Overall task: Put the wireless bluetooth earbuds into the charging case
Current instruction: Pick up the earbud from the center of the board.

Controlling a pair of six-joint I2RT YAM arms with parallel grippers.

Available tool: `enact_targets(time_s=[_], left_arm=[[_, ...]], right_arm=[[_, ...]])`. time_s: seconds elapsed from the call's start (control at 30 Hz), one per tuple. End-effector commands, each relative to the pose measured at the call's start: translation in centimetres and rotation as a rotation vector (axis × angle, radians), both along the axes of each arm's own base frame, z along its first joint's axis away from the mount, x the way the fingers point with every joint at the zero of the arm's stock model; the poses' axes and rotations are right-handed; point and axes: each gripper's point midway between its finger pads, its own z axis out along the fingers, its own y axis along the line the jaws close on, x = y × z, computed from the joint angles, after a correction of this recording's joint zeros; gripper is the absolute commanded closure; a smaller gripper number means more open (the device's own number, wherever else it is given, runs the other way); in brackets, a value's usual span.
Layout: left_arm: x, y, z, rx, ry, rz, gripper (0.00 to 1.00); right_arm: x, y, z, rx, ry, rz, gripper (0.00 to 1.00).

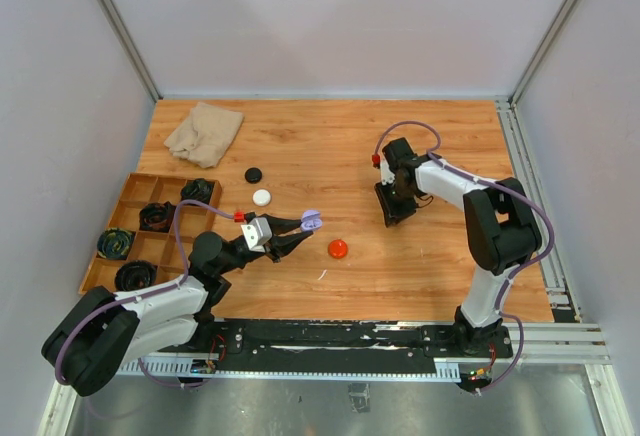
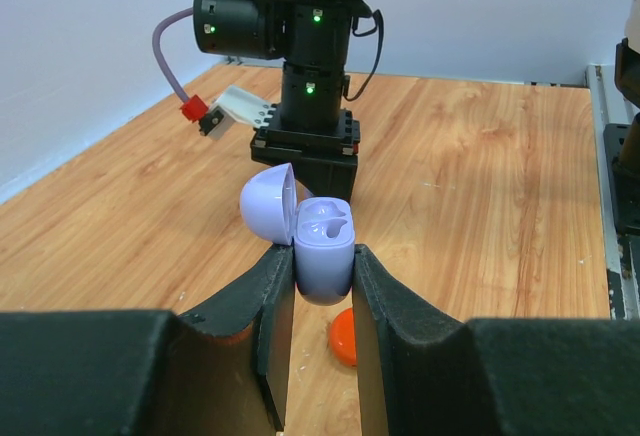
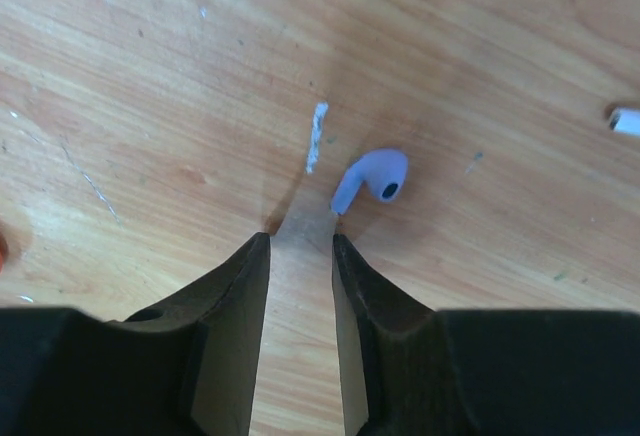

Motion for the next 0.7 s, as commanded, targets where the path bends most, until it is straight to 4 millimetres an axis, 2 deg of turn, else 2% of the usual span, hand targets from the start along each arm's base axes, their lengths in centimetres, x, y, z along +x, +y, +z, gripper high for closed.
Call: enact_targets(time_s=[0.0, 0.13, 0.3, 0.47, 0.67], left_arm=[[-0.1, 0.2, 0.8, -0.021, -0.035, 0.009, 1.00], [-0.1, 0.2, 0.8, -0.021, -0.035, 0.009, 1.00], [0.0, 0.2, 0.8, -0.019, -0.035, 0.012, 1.00], [-0.1, 0.3, 0.8, -0.018, -0.035, 0.013, 1.00], [-0.1, 0.2, 0.9, -0.018, -0.036, 0.010, 1.00]], right_arm=[[-0.7, -1.0, 1.9, -0.065, 0.002, 0.010, 0.67], [0.4, -1.7, 2.6, -0.099, -0.030, -0.013, 0.66], [1.9, -1.5, 2.7, -0.106, -0.046, -0.040, 0.66], [3.3, -1.7, 2.3, -0.132, -0.043, -0.062, 0.68], [4.1, -1.8, 1.4, -0.146, -0.013, -0.072, 0.69]])
